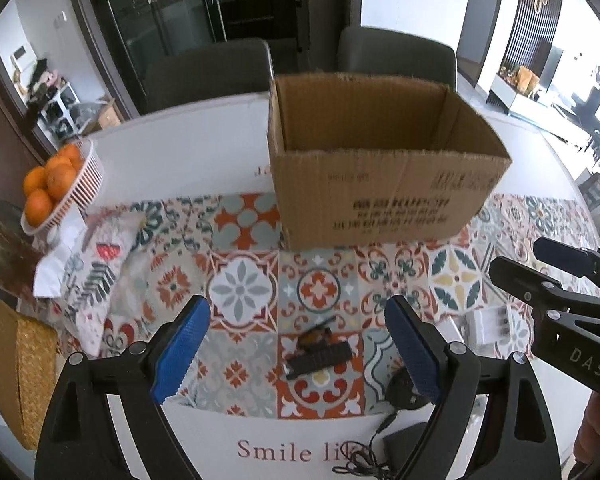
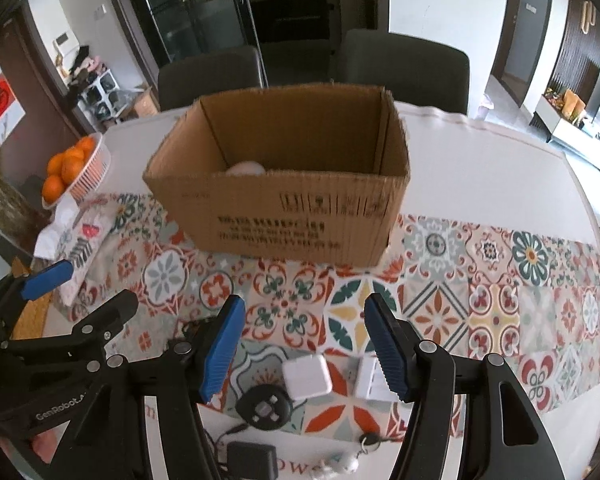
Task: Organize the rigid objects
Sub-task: 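Move the left tool toward the black bike light while the right tool approaches the white charger, then grasp the black bike light with the left tool while the right tool grasps the white square charger, then lift the bike light with the left tool while the right tool carries the charger over the box, then lower and release the bike light with the left tool while the right tool drops the charger into the box, then move the left tool to the black round device while the right tool approaches the white battery charger, then grasp the black round device with the left tool while the right tool grasps the white battery charger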
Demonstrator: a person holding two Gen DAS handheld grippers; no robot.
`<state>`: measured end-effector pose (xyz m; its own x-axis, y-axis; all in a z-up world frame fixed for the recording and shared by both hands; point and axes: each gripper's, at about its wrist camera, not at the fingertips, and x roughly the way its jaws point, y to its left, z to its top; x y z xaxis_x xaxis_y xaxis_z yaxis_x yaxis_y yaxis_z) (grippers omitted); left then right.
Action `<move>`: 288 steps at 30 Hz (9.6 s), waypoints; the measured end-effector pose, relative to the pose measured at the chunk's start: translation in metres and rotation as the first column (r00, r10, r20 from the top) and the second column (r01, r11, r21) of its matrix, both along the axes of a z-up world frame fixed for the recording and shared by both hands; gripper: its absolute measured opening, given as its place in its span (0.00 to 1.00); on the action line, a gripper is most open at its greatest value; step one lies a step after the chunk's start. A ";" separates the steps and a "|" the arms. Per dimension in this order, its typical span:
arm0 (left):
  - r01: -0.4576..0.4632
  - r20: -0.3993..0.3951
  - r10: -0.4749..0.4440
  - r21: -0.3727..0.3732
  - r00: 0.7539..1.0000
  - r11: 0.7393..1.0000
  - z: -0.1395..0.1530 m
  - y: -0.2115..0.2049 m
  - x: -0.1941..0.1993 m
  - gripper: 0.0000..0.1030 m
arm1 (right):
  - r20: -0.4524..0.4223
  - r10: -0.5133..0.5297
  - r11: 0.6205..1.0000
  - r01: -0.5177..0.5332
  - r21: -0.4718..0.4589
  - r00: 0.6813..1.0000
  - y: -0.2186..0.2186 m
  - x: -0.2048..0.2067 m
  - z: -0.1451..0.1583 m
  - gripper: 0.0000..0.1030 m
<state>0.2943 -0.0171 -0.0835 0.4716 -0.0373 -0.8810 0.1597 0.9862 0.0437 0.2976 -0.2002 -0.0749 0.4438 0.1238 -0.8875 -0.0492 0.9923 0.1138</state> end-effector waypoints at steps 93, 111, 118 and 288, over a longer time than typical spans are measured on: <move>-0.103 -0.284 0.092 -0.023 0.954 0.994 -0.115 0.006 0.019 0.71 | -0.331 0.033 0.999 -0.024 0.031 0.943 0.013 0.008 -0.119 0.47; -0.057 -0.087 0.054 -0.033 0.995 0.998 -0.036 0.000 0.020 0.71 | -0.157 -0.017 0.999 0.022 0.030 0.987 0.000 0.006 -0.047 0.47; -0.030 0.001 0.030 -0.043 1.000 0.999 0.000 -0.002 0.022 0.71 | -0.077 -0.028 0.999 0.032 0.042 0.997 0.000 0.007 -0.014 0.47; 0.254 -0.390 -0.265 -0.080 0.882 0.964 -0.088 -0.100 -0.023 0.73 | -0.291 -0.159 0.983 0.178 0.041 0.944 -0.083 -0.052 -0.092 0.62</move>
